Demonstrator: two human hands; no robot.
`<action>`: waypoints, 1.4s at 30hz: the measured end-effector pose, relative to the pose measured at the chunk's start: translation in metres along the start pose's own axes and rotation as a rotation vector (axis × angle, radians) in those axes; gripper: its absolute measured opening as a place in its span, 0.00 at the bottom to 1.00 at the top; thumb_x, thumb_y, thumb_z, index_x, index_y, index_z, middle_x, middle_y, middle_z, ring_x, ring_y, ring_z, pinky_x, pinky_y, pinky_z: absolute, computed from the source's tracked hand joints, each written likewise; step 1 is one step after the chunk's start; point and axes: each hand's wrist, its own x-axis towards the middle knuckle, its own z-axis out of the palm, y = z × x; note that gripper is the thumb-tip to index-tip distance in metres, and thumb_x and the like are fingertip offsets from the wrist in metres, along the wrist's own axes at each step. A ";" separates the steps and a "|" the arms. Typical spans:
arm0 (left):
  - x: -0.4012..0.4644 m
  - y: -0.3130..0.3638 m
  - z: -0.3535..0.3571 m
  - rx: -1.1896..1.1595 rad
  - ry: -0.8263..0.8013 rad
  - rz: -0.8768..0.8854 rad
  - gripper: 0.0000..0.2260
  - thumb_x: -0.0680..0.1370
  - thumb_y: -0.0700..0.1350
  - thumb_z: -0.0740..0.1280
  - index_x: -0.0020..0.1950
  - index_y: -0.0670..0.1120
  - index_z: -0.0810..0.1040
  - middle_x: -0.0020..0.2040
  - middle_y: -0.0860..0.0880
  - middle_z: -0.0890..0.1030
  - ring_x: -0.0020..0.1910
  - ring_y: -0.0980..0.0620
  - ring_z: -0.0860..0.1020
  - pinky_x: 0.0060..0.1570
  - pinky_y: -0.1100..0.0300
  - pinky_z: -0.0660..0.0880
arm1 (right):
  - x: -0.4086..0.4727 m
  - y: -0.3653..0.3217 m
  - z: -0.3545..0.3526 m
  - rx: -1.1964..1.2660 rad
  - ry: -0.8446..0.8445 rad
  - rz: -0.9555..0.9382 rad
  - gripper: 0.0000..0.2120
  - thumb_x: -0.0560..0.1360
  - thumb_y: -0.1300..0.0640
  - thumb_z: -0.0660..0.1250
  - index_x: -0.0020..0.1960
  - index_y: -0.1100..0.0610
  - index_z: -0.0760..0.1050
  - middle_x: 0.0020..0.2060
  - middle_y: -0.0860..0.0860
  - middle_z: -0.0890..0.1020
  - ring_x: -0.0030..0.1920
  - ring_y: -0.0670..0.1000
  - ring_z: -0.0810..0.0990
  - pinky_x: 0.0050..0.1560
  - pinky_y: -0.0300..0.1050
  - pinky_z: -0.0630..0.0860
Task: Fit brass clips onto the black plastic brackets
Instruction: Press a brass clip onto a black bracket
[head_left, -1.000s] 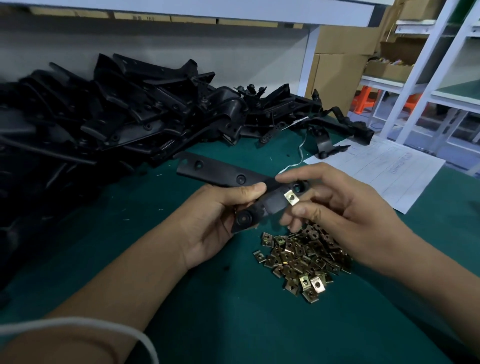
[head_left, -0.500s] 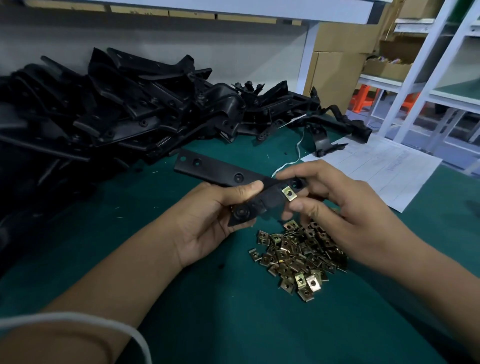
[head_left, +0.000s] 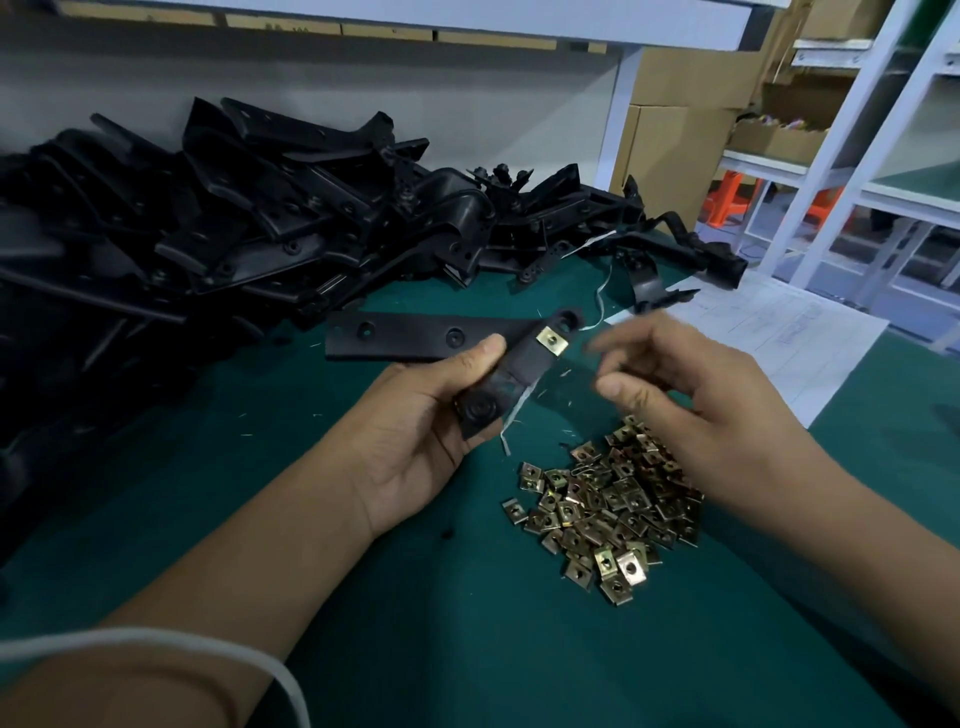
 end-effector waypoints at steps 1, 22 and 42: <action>0.001 0.001 -0.001 -0.044 0.017 0.007 0.03 0.69 0.43 0.76 0.37 0.45 0.88 0.32 0.50 0.81 0.26 0.57 0.78 0.24 0.66 0.74 | 0.001 0.004 -0.005 -0.120 -0.054 -0.001 0.06 0.81 0.50 0.68 0.57 0.44 0.80 0.48 0.43 0.82 0.53 0.48 0.82 0.55 0.49 0.78; 0.002 0.002 -0.007 -0.043 -0.027 -0.006 0.04 0.68 0.46 0.79 0.37 0.46 0.88 0.38 0.49 0.85 0.31 0.57 0.81 0.32 0.64 0.78 | -0.004 -0.003 -0.005 0.258 -0.164 0.070 0.03 0.80 0.62 0.69 0.53 0.58 0.76 0.49 0.54 0.86 0.51 0.56 0.84 0.55 0.50 0.80; -0.002 0.002 -0.007 -0.007 -0.201 -0.044 0.17 0.71 0.39 0.73 0.58 0.34 0.82 0.43 0.45 0.85 0.34 0.56 0.80 0.41 0.65 0.78 | -0.004 -0.017 0.023 0.713 0.040 0.196 0.06 0.74 0.65 0.73 0.50 0.63 0.80 0.42 0.64 0.84 0.40 0.57 0.87 0.46 0.45 0.83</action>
